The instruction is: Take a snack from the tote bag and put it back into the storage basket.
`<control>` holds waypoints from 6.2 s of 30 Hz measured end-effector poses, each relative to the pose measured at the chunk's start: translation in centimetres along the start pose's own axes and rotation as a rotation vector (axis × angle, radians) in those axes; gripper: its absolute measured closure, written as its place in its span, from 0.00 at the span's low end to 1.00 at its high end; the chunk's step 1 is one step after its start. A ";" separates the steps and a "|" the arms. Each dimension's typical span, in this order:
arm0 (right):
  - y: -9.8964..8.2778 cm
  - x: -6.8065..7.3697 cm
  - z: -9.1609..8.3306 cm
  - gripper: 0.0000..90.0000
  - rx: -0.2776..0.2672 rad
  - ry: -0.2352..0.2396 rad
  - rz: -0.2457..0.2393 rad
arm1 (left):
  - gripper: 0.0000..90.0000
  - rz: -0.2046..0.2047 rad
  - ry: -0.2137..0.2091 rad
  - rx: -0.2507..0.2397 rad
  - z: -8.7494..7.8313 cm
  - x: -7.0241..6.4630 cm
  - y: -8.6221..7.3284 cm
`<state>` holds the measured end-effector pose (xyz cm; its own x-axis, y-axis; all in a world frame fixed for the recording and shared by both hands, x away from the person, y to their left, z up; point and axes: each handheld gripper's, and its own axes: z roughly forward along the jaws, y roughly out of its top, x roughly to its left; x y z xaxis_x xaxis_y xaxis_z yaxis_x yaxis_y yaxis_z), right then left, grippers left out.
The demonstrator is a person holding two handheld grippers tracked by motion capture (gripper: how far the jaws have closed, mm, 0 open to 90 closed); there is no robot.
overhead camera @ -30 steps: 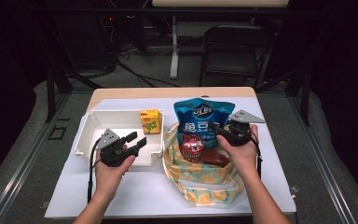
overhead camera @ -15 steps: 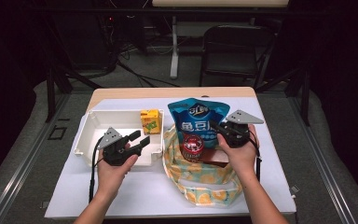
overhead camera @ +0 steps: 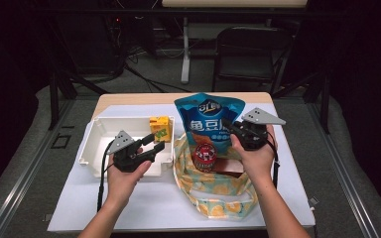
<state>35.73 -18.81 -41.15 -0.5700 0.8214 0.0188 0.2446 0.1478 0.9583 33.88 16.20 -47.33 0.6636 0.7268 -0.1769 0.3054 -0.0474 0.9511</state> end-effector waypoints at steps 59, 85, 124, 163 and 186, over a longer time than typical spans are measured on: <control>3.4 5.9 2.2 1.00 -0.095 0.114 0.022 | 0.51 0.065 -0.011 -0.085 0.7 -2.0 7.4; 2.9 8.6 2.9 0.73 -0.132 0.161 -0.065 | 1.00 -0.008 0.028 -0.092 -1.5 -1.1 8.5; -2.1 5.4 -0.4 0.41 -0.065 0.128 -0.014 | 1.00 -0.109 0.217 -0.114 -6.8 8.7 5.5; -6.1 4.7 -1.0 0.42 -0.007 0.105 0.050 | 0.98 -0.219 0.242 -0.138 -4.0 18.4 1.7; -8.1 4.9 -0.1 0.19 0.063 0.118 0.078 | 0.19 -0.184 0.419 -0.008 -5.7 15.8 0.8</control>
<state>30.85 -16.02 -48.79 -0.6348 0.7618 0.1292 0.3380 0.1234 0.9330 40.72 31.60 -47.93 0.2654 0.9371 -0.2267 0.3856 0.1123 0.9158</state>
